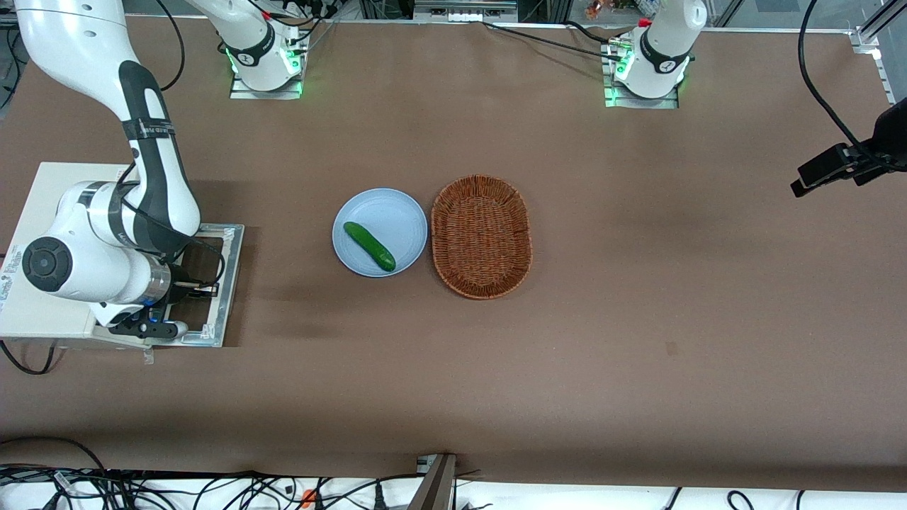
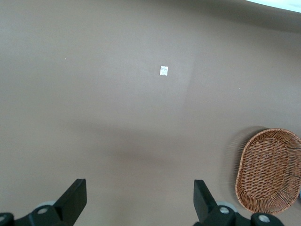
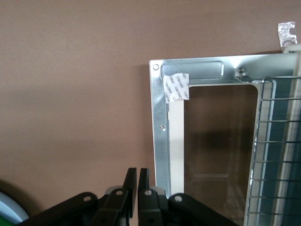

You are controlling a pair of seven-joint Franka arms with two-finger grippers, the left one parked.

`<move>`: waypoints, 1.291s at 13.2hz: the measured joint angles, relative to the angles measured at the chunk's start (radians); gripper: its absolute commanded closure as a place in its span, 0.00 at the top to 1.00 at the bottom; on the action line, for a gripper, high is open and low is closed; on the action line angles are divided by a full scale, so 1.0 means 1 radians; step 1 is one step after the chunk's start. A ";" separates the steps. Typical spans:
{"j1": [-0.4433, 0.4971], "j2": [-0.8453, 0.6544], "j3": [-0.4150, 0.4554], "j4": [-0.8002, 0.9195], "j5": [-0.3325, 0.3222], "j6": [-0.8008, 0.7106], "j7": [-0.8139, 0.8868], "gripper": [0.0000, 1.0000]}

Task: Open oven door with right arm only
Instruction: 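Pull the handle with the right gripper, swinging the door down open, then release the door and lift the right gripper away from the oven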

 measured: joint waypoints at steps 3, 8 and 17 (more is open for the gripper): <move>0.020 -0.014 0.000 0.034 0.002 0.000 0.000 1.00; 0.061 -0.185 0.000 0.054 0.001 -0.145 -0.013 1.00; 0.059 -0.510 0.039 -0.018 -0.101 -0.396 -0.044 1.00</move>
